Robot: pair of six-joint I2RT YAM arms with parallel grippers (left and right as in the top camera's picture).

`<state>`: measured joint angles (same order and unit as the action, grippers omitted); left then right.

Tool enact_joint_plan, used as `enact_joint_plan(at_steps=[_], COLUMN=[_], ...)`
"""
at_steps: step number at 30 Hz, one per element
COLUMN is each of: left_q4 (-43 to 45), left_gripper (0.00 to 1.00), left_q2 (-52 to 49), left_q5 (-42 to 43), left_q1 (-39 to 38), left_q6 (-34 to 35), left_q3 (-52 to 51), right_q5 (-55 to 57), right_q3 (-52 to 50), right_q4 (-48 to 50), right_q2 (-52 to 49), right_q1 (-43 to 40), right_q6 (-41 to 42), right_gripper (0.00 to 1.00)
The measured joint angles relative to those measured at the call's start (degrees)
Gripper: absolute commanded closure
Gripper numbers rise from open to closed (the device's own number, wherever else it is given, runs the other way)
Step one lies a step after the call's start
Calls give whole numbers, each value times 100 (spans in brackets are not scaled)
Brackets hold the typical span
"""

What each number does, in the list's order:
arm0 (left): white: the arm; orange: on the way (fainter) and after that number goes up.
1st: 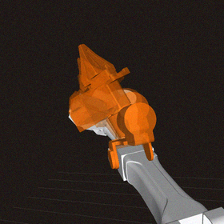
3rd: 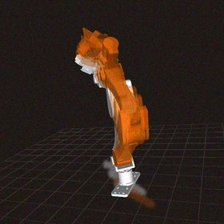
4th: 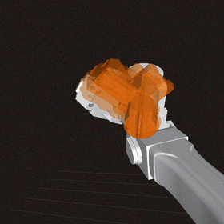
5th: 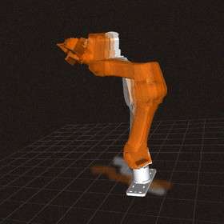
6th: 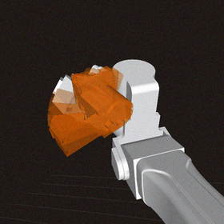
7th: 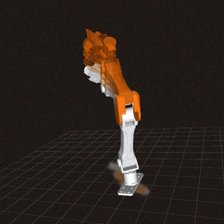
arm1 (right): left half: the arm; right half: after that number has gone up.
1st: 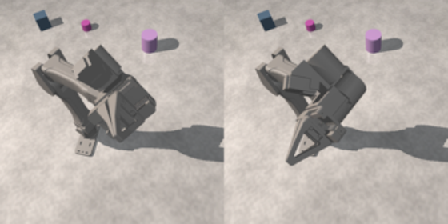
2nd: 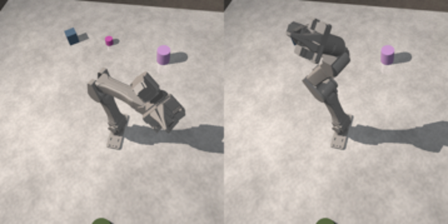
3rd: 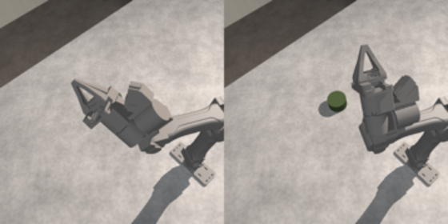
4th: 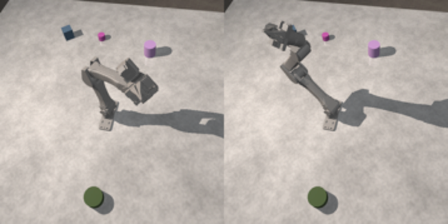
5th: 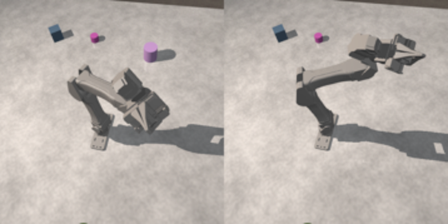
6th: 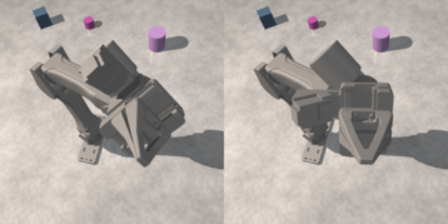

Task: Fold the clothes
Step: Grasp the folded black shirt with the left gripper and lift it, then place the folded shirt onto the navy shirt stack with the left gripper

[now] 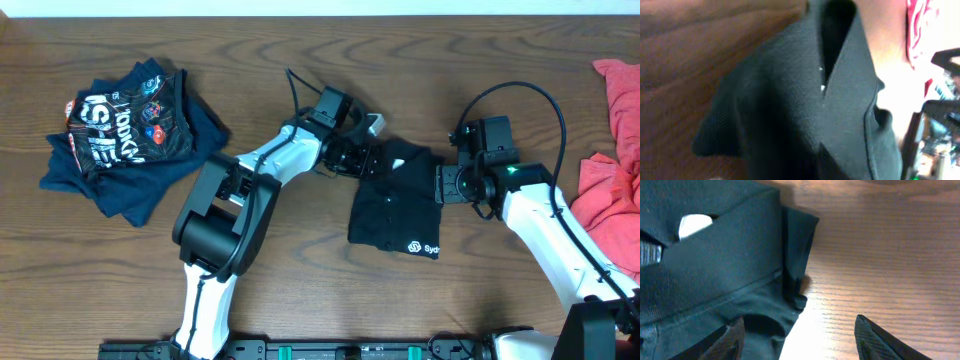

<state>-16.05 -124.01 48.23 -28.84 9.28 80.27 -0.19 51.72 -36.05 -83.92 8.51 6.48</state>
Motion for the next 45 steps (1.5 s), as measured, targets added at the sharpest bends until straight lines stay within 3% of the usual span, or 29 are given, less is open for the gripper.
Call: enact_joint_plan(at_steps=[7,18,24,34,45], left_q4=[-260,-1329,-1412,-1373,-1200], left_gripper=[94,94,94,94,93], left_q2=[186,2568,3176,3327,3211], left_q5=[-236,-2474,-3202,-3410,-3412], left_q1=[319,2009,2959,4402,5410], left_q6=[-15,-15,-15,-15,-15], left_q3=[-17,-37,-37,-37,-37], right_q5=[140,308,343,343,343], right_q3=[0,0,0,0,0], right_q4=[-186,-229,-247,-249,-249], right_q2=[0,0,0,0,0], right_q1=[-111,-380,-380,-380,-380], right_q6=[0,0,2,2,2], right_gripper=[32,32,32,32,32])
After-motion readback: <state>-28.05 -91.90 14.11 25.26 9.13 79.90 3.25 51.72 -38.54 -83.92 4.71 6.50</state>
